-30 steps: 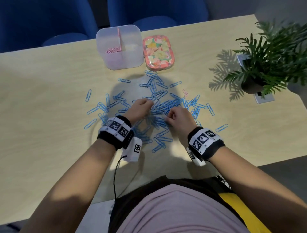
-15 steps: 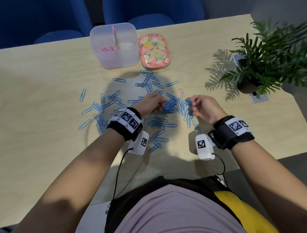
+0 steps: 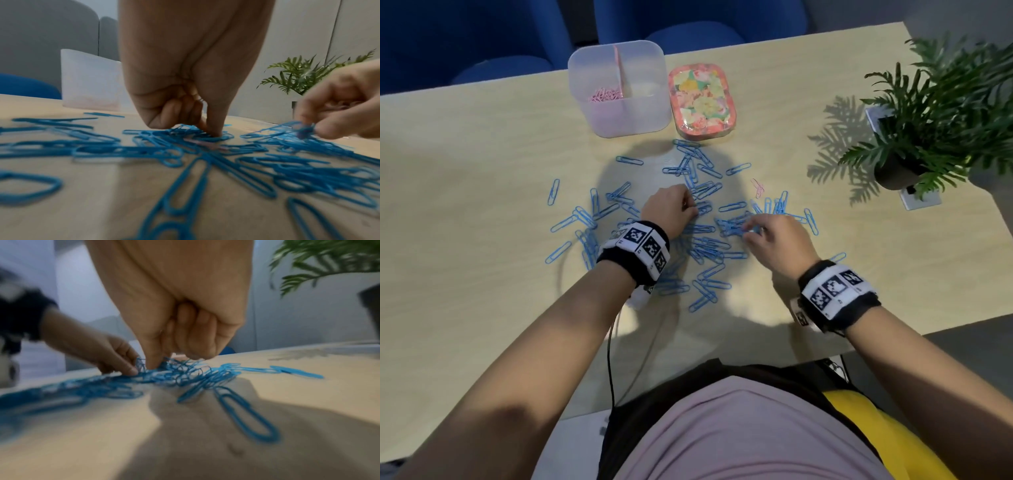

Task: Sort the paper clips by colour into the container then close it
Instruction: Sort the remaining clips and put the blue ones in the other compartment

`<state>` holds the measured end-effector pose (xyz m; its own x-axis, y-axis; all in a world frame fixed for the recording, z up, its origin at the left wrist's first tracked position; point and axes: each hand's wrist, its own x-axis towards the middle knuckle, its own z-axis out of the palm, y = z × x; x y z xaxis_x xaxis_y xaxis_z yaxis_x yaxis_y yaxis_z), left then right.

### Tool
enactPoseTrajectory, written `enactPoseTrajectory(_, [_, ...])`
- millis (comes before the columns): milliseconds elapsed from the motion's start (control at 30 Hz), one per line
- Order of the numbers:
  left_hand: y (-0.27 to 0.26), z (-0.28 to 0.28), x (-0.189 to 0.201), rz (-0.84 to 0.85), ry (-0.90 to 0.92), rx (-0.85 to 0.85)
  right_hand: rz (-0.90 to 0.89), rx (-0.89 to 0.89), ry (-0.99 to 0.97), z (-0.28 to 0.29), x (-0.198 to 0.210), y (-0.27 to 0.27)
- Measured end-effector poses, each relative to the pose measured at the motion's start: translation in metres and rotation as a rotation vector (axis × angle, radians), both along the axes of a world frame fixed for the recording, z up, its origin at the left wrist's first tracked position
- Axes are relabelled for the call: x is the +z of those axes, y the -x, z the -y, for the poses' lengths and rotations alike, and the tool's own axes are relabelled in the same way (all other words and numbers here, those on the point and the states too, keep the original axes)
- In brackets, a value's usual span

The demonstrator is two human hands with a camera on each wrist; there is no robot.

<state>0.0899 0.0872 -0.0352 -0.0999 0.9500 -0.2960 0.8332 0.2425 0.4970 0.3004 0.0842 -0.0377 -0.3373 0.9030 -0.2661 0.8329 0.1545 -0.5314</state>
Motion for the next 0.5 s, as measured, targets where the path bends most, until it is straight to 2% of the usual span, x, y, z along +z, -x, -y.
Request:
enactPoseTrajectory(133, [0.007, 0.006, -0.002, 0.034, -0.015, -0.021, -0.238, -0.062, 0.181, -0.005, -0.005, -0.018])
enactPoseTrajectory(233, [0.005, 0.009, 0.000, 0.088, 0.014, 0.021, -0.246, -0.193, 0.070, -0.039, -0.003, -0.013])
enactPoseTrajectory(367, [0.010, 0.012, 0.006, 0.161, 0.089, 0.049, -0.046, -0.318, -0.001, -0.085, 0.000, 0.006])
enactPoseTrajectory(500, [0.027, 0.014, 0.017, 0.207, 0.178, 0.103, 0.081, -0.271, 0.107, -0.105, -0.006, 0.022])
